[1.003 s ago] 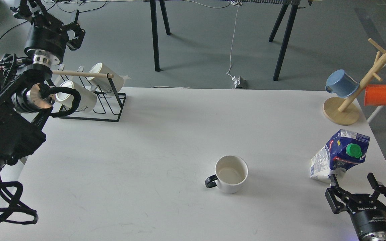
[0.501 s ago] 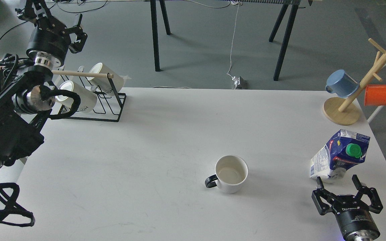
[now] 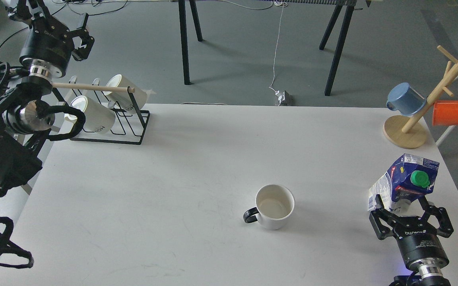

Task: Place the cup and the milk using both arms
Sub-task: 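Move the right gripper up to the milk carton and grasp it, then carry the milk carton with the right gripper beside the white mug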

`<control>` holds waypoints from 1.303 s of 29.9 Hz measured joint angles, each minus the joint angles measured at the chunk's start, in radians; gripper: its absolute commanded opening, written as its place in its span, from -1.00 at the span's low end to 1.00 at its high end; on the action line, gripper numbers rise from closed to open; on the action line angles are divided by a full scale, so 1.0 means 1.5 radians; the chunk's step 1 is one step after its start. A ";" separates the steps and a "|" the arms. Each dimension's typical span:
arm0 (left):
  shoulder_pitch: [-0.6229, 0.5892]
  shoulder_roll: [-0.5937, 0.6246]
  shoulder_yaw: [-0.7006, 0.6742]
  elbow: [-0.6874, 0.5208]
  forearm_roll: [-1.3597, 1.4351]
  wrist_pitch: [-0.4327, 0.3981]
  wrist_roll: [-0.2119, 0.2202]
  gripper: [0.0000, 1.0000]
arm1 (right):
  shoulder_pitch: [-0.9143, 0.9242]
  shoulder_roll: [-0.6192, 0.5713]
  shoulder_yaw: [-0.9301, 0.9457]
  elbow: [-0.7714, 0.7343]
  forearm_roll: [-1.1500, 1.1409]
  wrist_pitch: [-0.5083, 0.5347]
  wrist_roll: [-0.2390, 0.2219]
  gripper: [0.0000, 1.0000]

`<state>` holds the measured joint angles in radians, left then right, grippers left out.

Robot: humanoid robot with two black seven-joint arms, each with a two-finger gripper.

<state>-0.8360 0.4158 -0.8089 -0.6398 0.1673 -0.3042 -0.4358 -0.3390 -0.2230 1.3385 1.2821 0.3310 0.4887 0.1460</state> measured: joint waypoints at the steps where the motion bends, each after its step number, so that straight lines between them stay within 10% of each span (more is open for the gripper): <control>1: 0.000 0.000 0.000 0.000 0.000 -0.001 0.000 1.00 | 0.002 0.000 0.001 -0.001 0.000 0.000 0.002 0.95; 16: 0.001 0.003 0.000 0.001 0.000 0.000 0.000 1.00 | 0.054 0.004 -0.001 -0.050 0.000 0.000 0.013 0.32; 21: 0.001 0.000 0.000 0.001 0.000 0.005 0.000 1.00 | 0.070 0.025 -0.007 -0.075 0.000 0.000 0.013 -0.25; 39: 0.001 0.003 0.000 0.004 0.001 0.009 0.000 1.00 | 0.061 0.030 -0.104 0.004 -0.029 0.000 0.011 -0.28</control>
<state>-0.8346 0.4202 -0.8084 -0.6344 0.1684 -0.2911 -0.4358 -0.2476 -0.1783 1.1832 1.2881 0.2882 0.4887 0.1621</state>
